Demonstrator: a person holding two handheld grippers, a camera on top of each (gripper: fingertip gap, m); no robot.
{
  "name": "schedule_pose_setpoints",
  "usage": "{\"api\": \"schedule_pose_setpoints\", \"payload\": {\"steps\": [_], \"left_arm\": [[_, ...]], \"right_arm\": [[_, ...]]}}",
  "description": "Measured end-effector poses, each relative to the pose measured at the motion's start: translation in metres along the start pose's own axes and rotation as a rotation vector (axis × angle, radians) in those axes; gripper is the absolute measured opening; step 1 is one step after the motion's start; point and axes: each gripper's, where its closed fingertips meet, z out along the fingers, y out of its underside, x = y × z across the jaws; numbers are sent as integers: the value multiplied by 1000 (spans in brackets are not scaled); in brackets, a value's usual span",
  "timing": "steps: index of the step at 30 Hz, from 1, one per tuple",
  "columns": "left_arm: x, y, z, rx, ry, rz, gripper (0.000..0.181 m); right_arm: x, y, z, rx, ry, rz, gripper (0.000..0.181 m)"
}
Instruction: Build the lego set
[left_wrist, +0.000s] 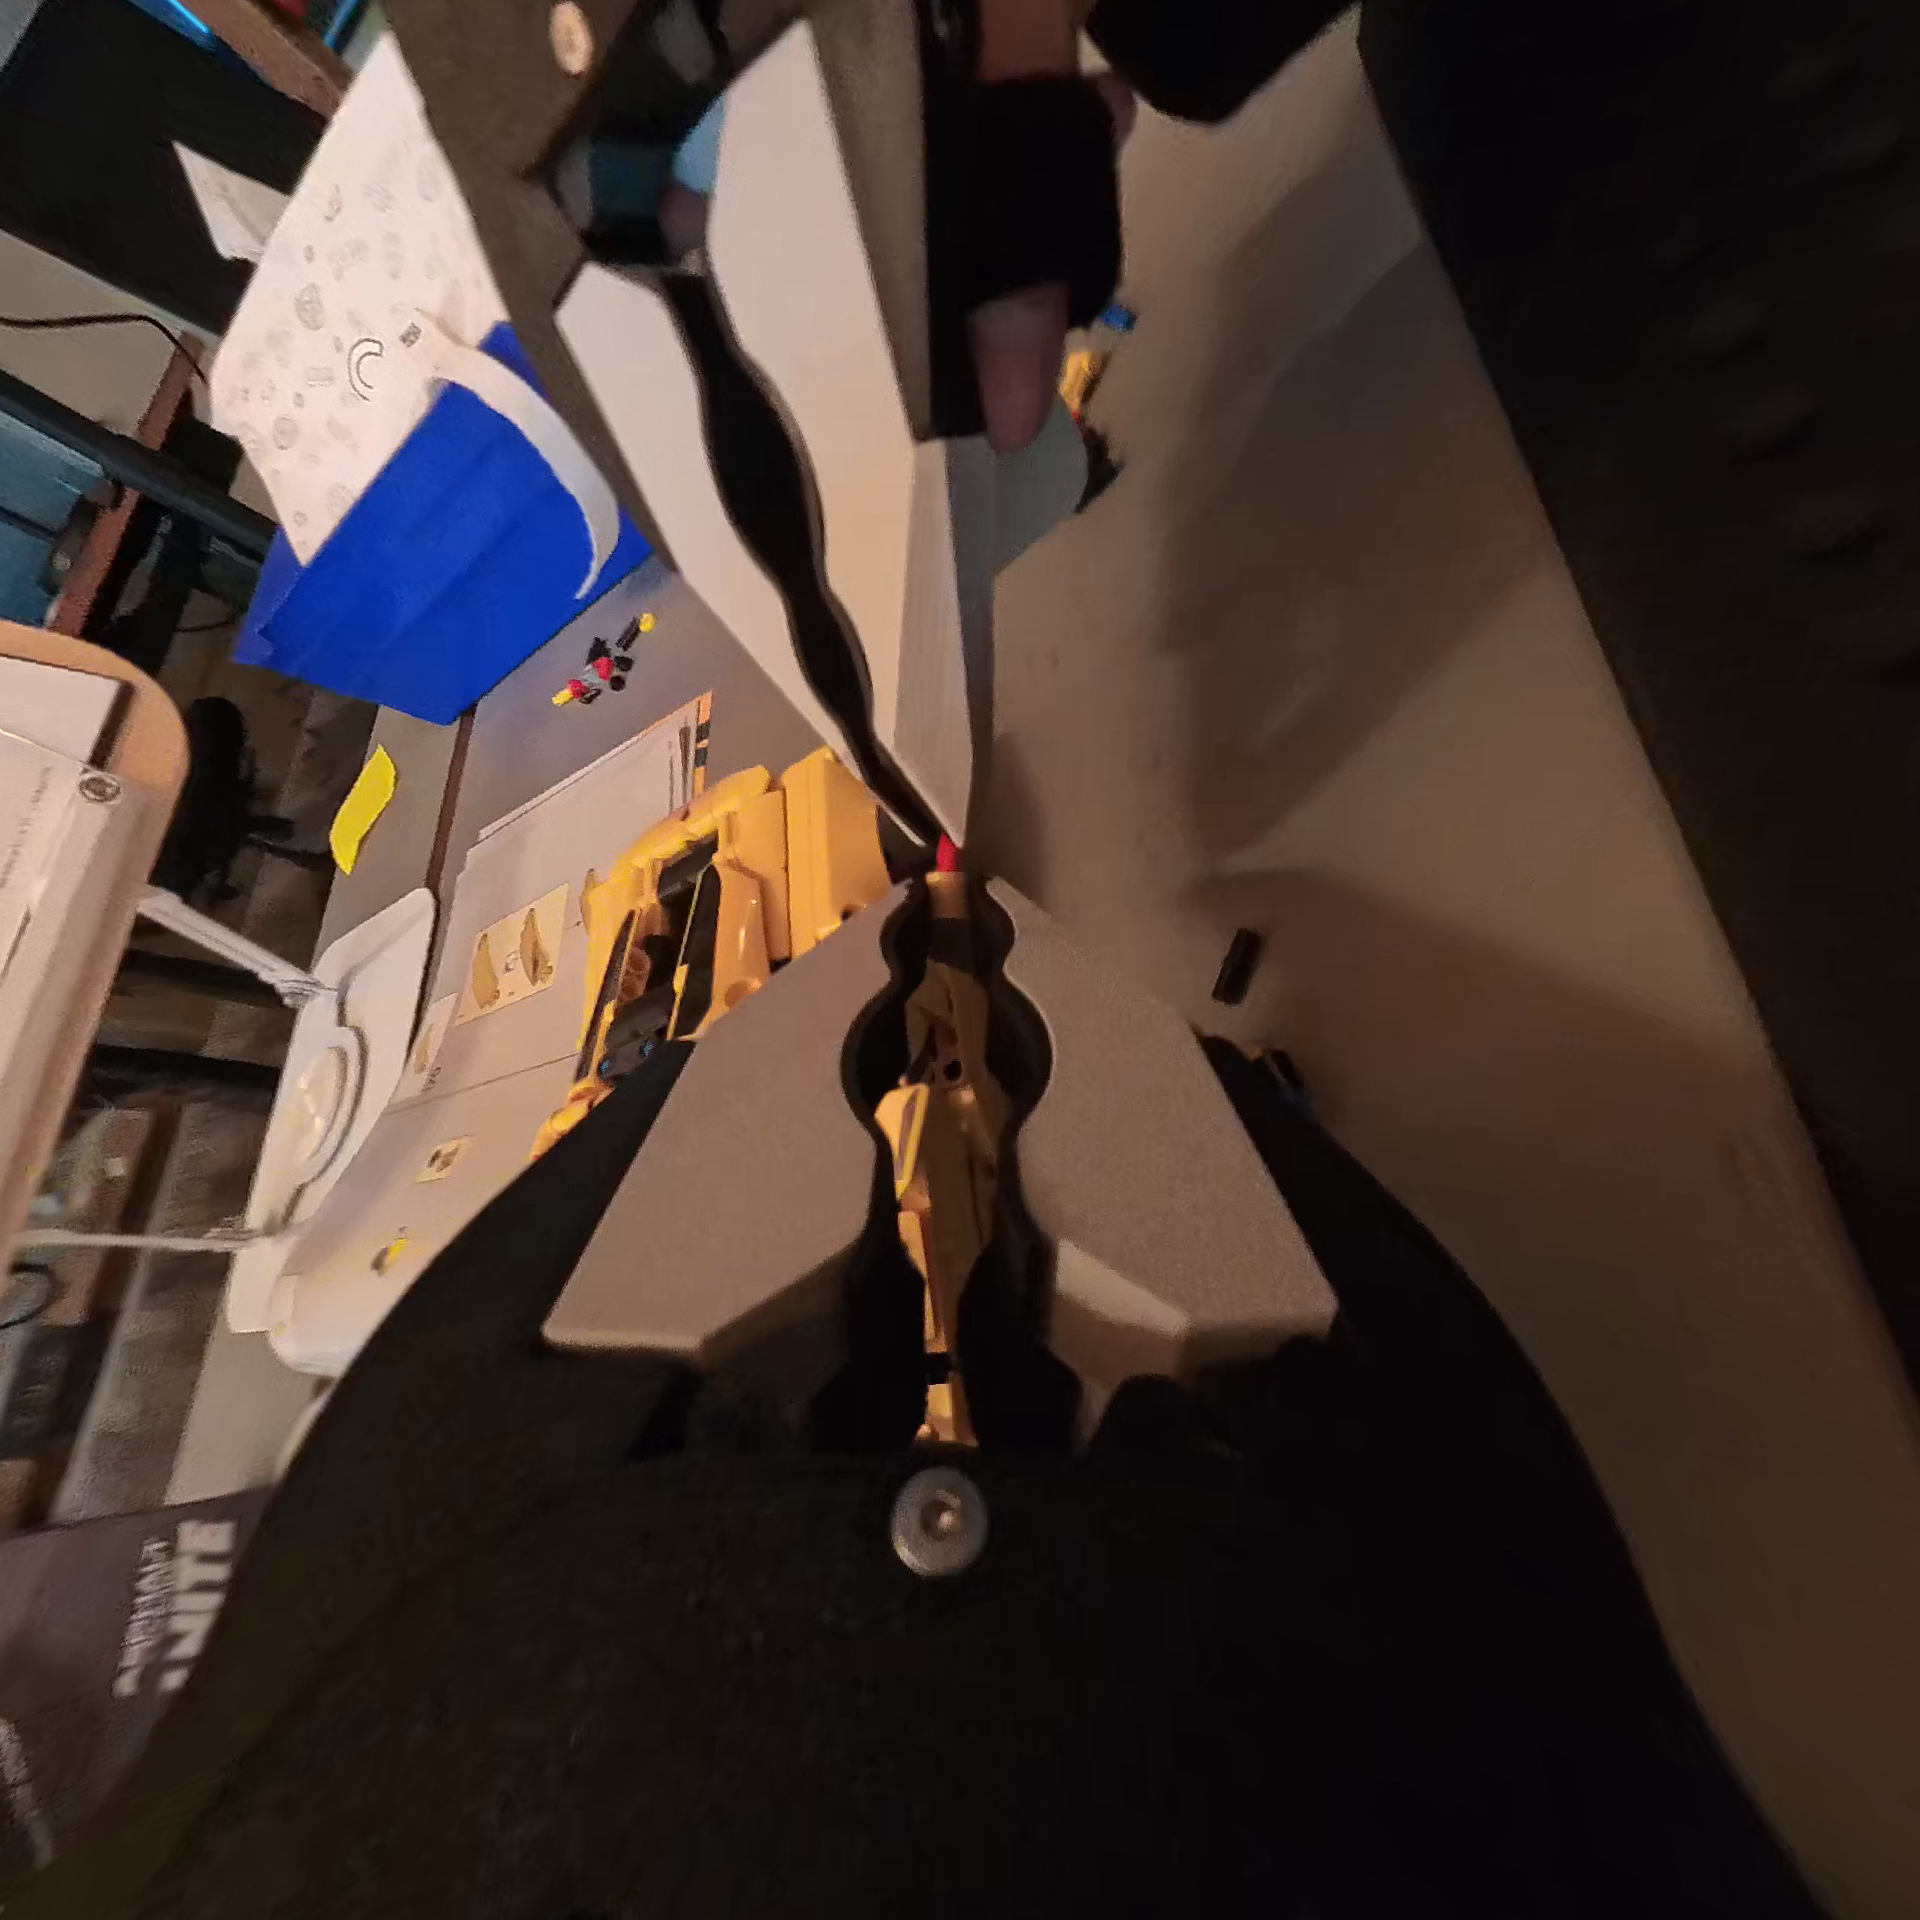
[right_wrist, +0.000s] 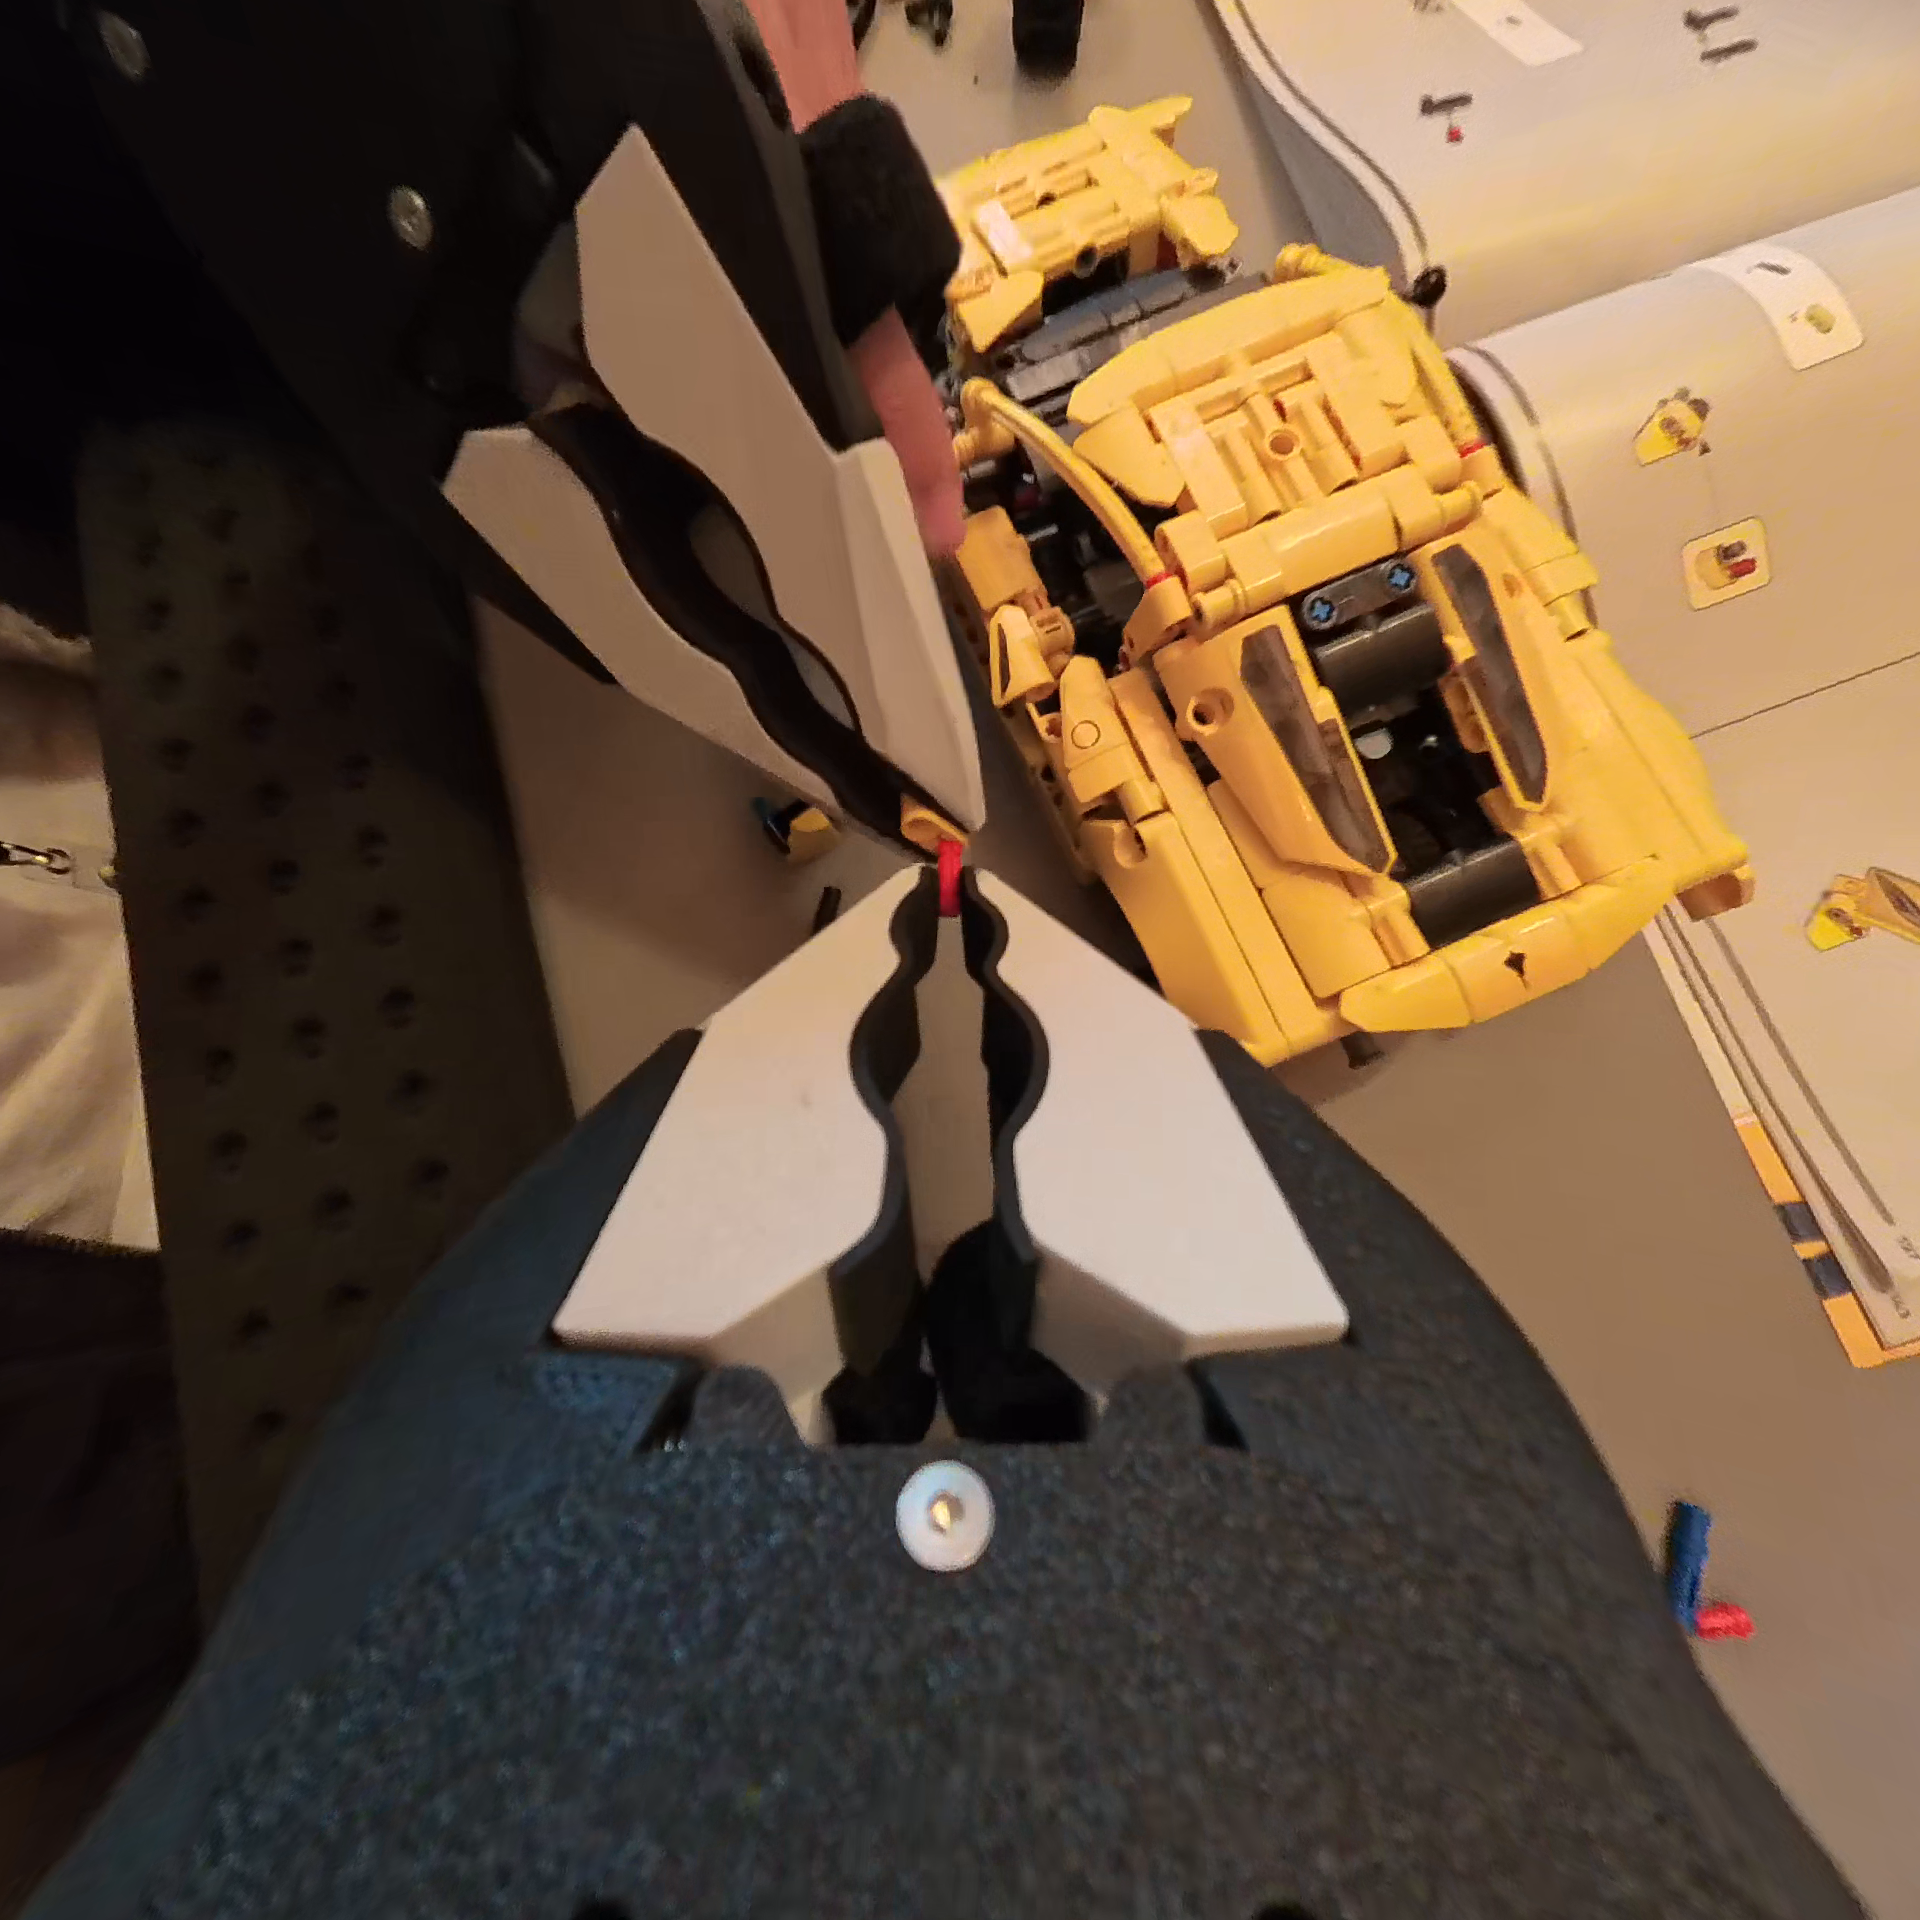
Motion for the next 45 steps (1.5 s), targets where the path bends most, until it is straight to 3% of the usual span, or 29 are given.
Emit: {"api": "schedule_pose_setpoints", "payload": {"steps": [5, 8, 11, 14, 16, 18, 24, 32, 38, 45], "left_arm": [[-9, -17, -10, 127, 14, -133, 7], [-17, -25, -18, 202, 7, -199, 7], [-28, -43, -33, 353, -5, -258, 7], [-38, -63, -53, 550, -32, -268, 7], [-40, -67, -58, 598, -40, -272, 7], [-40, -70, -61, 619, -39, -269, 7], [-37, -69, -59, 607, -33, -258, 7], [-34, -64, -53, 544, -54, -196, 7], [-34, -60, -50, 488, -65, -185, 6], [-32, -50, -40, 355, -67, -195, 6]], "right_arm": [[-4, -10, -10, 100, -73, 73, 8], [-11, -25, -25, 256, -196, 154, 21], [-18, -50, -52, 529, -425, 359, 31], [-27, -67, -70, 726, -785, 633, 37], [-30, -73, -72, 789, -955, 754, 37], [-33, -76, -71, 834, -1029, 794, 33], [-35, -76, -62, 828, -1028, 817, 20], [-33, -71, -58, 824, -1006, 831, 19], [-31, -69, -54, 818, -914, 783, 19], [-24, -60, -42, 757, -705, 705, 20]]}}
